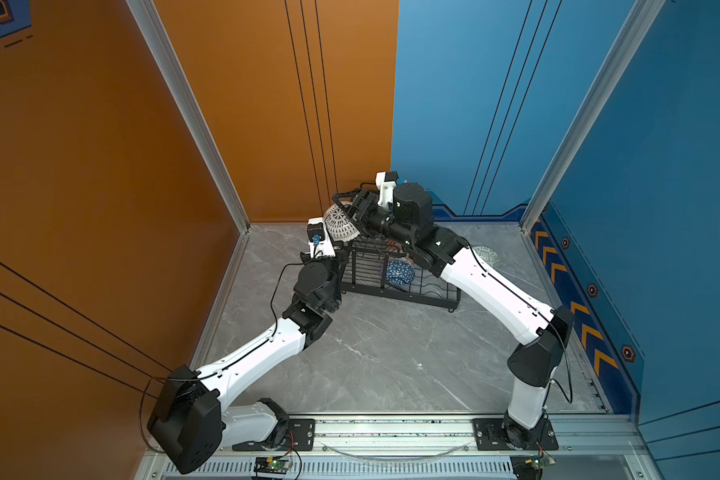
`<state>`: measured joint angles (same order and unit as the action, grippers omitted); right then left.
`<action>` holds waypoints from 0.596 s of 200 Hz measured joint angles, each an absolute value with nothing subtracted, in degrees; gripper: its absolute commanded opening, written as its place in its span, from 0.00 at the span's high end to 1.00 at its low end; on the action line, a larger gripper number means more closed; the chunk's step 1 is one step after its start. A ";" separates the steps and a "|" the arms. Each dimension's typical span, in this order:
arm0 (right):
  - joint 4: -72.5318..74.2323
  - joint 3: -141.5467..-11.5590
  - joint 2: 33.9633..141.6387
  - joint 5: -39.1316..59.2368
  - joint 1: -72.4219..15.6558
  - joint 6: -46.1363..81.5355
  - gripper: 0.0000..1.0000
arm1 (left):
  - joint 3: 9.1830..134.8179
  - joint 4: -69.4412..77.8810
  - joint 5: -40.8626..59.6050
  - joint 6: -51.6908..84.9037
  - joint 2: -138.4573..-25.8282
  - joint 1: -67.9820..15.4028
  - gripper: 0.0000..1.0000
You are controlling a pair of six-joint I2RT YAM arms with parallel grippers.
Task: Load the bowls into the dish rack
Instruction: 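Grasp the maroon-patterned bowl's rim with the right gripper while the left gripper holds it, then open and withdraw the left gripper while the right gripper holds the maroon-patterned bowl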
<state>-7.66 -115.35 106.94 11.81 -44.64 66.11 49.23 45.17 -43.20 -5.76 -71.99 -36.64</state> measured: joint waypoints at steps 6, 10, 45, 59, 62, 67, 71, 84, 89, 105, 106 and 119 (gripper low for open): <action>-7.68 -115.39 107.18 11.79 -44.64 66.22 0.38 | 49.08 45.82 -43.38 -6.28 -72.18 -36.95 1.00; -7.68 -115.46 107.37 11.77 -44.64 66.32 0.39 | 48.99 46.17 -43.44 -6.66 -72.29 -37.19 1.00; -7.68 -115.68 108.47 11.35 -44.62 67.35 0.53 | 48.27 49.60 -44.21 -9.80 -73.43 -38.37 1.00; -7.73 -115.68 108.49 11.07 -44.62 67.61 0.59 | 47.92 50.68 -44.64 -10.74 -73.71 -38.50 1.00; -7.73 -115.68 108.49 10.90 -44.62 67.75 0.60 | 47.88 50.87 -44.75 -10.90 -73.76 -38.50 1.00; -7.70 -115.68 108.49 10.83 -44.64 67.85 0.61 | 47.81 51.24 -44.91 -11.16 -73.84 -38.50 1.00; -7.70 -115.68 108.49 10.74 -44.64 67.75 0.63 | 47.77 51.51 -45.01 -11.22 -73.84 -38.50 1.00; -7.77 -115.66 108.49 10.59 -44.64 67.77 0.68 | 47.66 52.29 -45.17 -11.81 -73.87 -38.50 1.00; -7.81 -115.61 108.49 10.46 -44.62 67.79 0.70 | 47.66 52.60 -45.25 -11.92 -73.87 -38.50 1.00; -7.75 -115.55 108.49 10.46 -44.62 67.90 0.75 | 47.55 53.10 -45.43 -12.45 -73.87 -38.50 1.00; -7.75 -115.55 108.49 10.44 -44.64 67.96 0.76 | 47.53 53.10 -45.45 -12.45 -73.87 -38.50 1.00; -7.75 -115.46 108.49 10.57 -44.71 68.23 0.82 | 47.22 53.30 -45.54 -12.49 -73.89 -38.54 1.00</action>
